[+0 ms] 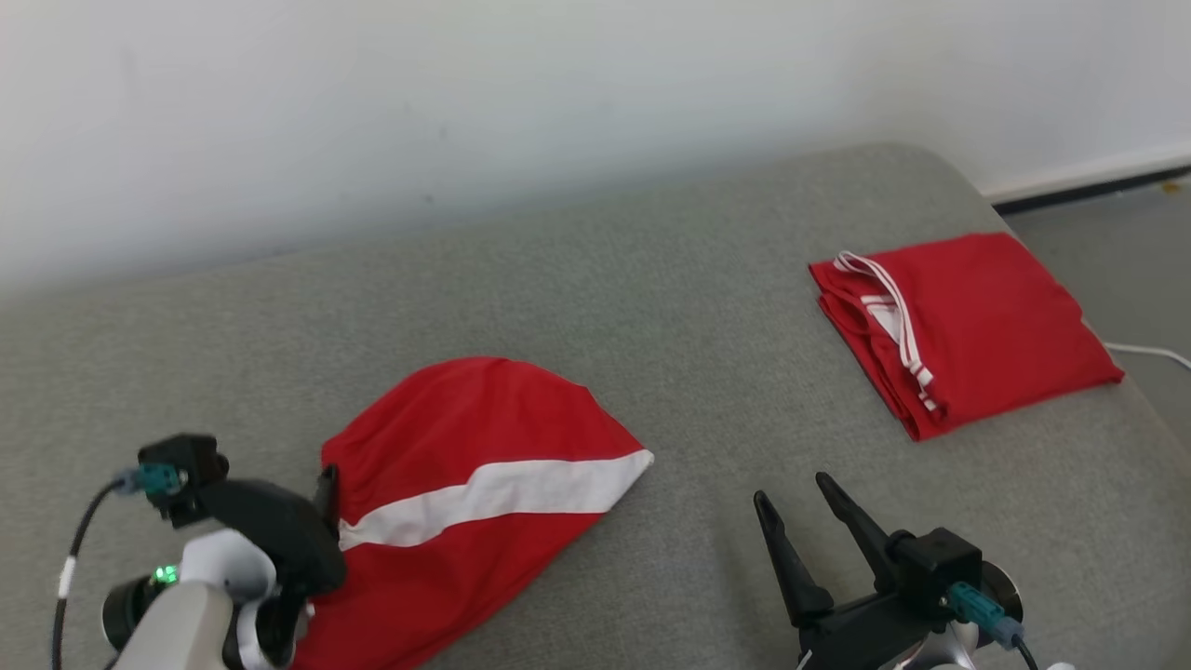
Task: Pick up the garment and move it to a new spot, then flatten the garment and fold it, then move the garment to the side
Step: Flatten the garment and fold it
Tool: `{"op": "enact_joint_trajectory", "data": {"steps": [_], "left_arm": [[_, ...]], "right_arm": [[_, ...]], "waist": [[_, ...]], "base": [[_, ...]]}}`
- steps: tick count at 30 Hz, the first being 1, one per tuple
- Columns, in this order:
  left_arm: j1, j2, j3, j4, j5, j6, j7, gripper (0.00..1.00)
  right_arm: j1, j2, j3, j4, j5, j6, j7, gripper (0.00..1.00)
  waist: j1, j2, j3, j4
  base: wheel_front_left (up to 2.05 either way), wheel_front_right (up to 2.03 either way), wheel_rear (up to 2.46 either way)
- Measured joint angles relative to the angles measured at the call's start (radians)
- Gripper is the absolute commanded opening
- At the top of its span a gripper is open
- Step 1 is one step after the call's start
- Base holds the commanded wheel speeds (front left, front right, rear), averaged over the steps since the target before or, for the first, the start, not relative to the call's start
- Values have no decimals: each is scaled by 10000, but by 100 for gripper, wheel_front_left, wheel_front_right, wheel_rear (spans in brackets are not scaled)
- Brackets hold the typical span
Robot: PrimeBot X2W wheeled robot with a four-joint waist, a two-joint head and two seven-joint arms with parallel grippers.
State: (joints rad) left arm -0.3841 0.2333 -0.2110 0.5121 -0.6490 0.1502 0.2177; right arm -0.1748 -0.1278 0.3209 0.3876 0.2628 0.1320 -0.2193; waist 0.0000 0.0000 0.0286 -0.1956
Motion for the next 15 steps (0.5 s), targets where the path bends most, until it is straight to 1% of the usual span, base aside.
{"op": "enact_joint_trajectory", "data": {"steps": [2,4,6,10,11,12,13,14,15], "left_arm": [[-501,-4,-6,366,0,38,176,100],[-892,19,-21,729,-48,86,566,100],[-1116,146,-69,1020,-19,184,846,100],[-1499,360,-44,1218,21,374,1087,100],[-1534,418,-82,1229,90,366,1129,100],[-1556,445,-73,1229,90,334,1137,45],[-1566,445,-61,1210,38,236,1133,5],[-1570,424,-73,1166,-8,146,1133,0],[-1573,374,-90,1099,-69,48,1133,0]], "right_arm": [[-94,-2,-88,-21,-4,0,-12,100],[-138,-2,-157,-21,-6,0,-61,100],[-167,15,-203,0,-6,0,-100,100],[-323,121,-288,35,-8,0,-201,100],[-324,140,-297,63,-8,0,-207,100],[-323,165,-305,100,-12,0,-236,100],[-329,196,-313,127,-17,-2,-272,100],[-343,230,-318,155,-17,0,-278,100],[-359,255,-332,188,-19,0,-290,100]], "waist": [[0,0,212,-184],[1,1,444,-359],[1,1,659,-542],[2,1,1062,-866],[2,1,1147,-936],[2,1,1226,-1002],[2,1,1290,-1061],[2,1,1340,-1120],[2,1,1375,-1166]], "base": [[0,0,0],[0,0,0],[0,0,0],[0,0,0],[0,0,0],[0,0,0],[0,0,0],[0,0,0],[0,0,0]]}}
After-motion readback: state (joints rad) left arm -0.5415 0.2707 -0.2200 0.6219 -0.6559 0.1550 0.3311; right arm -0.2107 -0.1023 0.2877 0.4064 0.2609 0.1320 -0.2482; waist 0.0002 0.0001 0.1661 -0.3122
